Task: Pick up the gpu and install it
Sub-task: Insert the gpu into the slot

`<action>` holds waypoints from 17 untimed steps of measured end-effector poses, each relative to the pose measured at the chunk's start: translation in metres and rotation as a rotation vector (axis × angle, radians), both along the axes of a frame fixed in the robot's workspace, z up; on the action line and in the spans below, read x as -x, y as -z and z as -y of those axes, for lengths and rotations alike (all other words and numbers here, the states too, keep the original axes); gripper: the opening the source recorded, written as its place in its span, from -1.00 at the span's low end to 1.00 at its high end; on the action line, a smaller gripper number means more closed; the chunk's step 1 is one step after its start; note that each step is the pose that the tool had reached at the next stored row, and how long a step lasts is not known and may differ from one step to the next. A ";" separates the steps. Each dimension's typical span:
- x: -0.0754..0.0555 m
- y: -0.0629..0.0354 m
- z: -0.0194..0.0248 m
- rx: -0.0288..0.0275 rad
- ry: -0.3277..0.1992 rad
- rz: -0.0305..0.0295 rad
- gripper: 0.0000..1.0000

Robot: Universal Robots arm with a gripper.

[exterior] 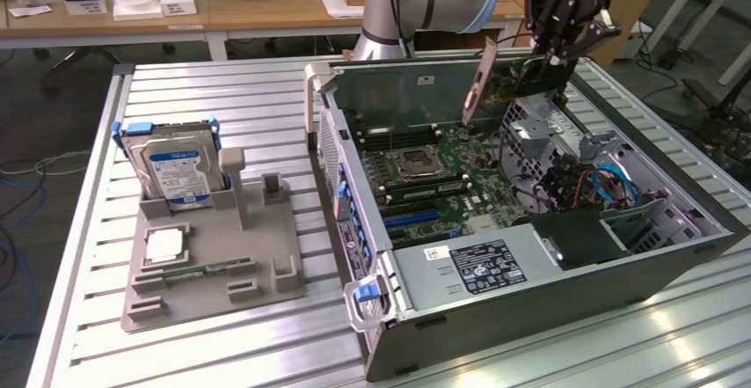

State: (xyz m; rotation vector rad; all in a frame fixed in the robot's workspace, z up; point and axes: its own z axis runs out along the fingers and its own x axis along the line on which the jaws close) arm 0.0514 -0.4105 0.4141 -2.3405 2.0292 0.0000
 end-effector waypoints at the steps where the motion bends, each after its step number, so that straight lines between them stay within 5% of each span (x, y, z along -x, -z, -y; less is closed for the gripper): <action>1: 0.000 0.0001 0.0000 0.0000 -0.015 -0.0001 -0.47; 6: 0.000 0.0002 0.0000 0.0003 -0.024 -0.0001 -0.47; 17: 0.000 0.0015 0.0000 0.0002 0.156 -0.0001 -0.47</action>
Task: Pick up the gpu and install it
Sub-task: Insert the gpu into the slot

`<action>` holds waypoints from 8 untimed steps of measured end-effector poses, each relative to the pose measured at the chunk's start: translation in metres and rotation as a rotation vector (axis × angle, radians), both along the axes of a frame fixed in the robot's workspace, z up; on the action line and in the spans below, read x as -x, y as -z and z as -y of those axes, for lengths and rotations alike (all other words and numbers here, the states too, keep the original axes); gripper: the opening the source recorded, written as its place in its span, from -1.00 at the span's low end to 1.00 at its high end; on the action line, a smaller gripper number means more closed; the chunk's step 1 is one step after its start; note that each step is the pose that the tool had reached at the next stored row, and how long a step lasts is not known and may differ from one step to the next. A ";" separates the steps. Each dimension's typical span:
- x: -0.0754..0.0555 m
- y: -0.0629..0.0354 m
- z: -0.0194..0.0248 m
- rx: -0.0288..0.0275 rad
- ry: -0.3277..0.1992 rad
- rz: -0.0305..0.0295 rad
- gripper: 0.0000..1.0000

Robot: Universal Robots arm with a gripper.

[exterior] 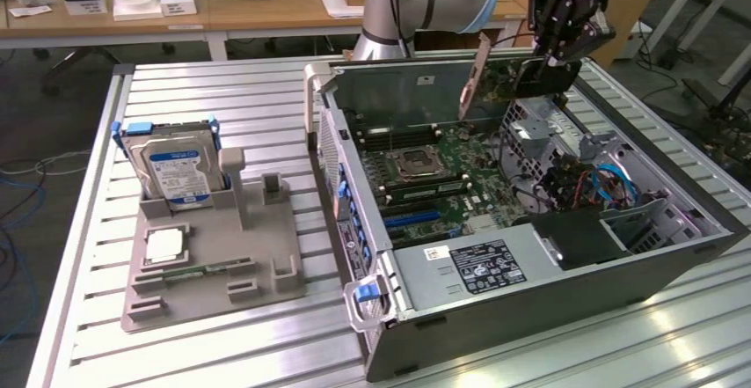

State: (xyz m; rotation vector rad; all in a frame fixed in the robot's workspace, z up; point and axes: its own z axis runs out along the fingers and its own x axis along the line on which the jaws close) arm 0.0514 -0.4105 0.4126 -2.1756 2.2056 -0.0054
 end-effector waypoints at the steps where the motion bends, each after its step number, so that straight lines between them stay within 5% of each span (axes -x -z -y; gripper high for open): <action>1: 0.000 0.0000 0.0000 0.0001 0.001 0.0000 -0.47; 8: 0.000 0.0000 -0.0013 0.0000 0.001 0.0000 -0.47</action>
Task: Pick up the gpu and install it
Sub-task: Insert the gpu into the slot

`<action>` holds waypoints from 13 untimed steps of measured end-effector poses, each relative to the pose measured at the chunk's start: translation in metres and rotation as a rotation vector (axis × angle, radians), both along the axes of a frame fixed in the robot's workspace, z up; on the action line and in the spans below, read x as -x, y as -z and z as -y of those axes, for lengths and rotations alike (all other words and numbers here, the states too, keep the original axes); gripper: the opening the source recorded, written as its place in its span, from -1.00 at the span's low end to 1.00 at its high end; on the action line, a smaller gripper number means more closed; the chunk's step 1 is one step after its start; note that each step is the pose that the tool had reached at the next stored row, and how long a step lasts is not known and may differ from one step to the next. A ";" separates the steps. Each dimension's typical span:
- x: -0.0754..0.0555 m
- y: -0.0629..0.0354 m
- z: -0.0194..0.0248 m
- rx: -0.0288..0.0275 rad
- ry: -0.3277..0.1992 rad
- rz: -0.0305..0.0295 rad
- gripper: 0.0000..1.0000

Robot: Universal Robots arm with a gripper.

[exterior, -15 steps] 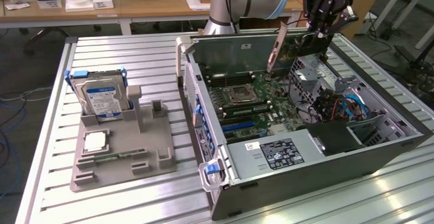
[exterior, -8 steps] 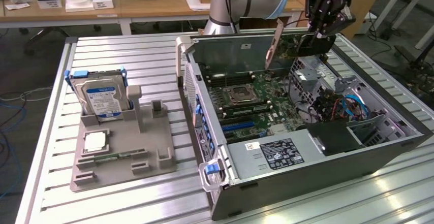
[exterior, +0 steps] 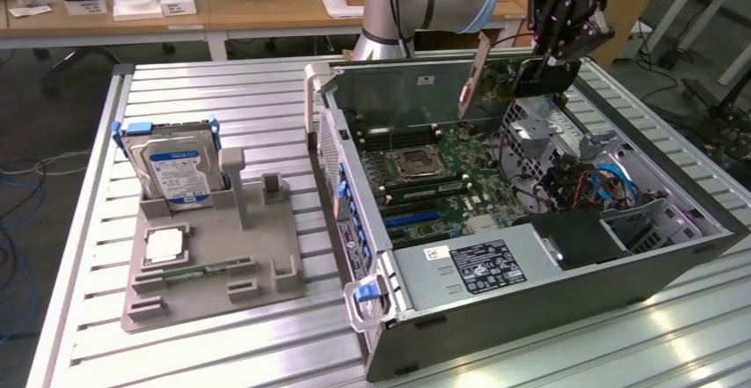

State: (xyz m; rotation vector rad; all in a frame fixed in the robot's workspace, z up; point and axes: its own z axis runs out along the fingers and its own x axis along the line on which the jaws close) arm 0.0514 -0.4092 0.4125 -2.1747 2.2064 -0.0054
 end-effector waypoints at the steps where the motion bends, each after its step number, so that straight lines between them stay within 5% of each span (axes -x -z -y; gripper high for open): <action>1: 0.000 0.0000 -0.0004 0.0001 0.000 0.0000 -0.47; 13: 0.000 0.0002 -0.0014 -0.0001 0.001 0.0000 -0.47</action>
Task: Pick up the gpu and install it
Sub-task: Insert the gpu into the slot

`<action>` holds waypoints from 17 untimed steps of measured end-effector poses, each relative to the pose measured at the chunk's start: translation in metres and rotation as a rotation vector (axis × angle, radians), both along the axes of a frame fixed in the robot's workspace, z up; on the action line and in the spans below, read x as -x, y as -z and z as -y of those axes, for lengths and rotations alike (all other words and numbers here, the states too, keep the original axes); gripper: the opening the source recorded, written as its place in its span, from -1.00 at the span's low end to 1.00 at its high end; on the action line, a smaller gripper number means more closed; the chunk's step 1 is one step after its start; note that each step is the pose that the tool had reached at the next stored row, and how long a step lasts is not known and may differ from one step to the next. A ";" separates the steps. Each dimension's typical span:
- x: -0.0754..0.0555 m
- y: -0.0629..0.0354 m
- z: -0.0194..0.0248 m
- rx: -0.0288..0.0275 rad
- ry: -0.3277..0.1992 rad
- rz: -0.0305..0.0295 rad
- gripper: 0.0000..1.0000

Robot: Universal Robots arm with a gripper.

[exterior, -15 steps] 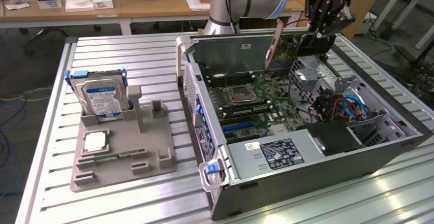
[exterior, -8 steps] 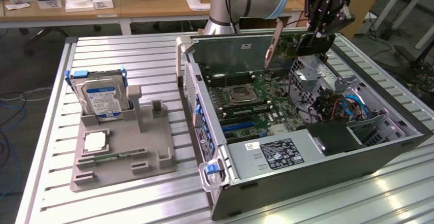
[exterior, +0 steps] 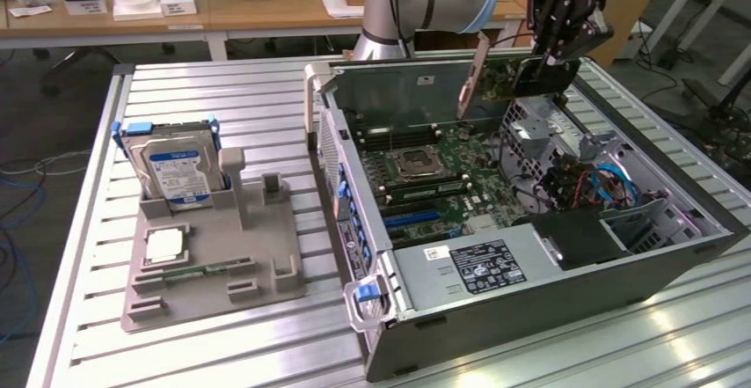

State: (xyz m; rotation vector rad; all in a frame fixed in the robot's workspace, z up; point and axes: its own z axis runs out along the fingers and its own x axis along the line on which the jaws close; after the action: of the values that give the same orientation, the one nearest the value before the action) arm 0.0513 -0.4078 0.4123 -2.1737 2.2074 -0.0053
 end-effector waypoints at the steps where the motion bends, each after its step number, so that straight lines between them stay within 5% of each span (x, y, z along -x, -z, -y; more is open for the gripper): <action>1: 0.000 0.0002 0.0000 0.0000 0.004 0.0000 -0.47; 17: 0.001 0.0039 0.0000 0.0001 0.021 0.0000 -0.47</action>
State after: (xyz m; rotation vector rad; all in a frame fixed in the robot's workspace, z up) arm 0.0507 -0.4078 0.4084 -2.1504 2.2302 -0.0062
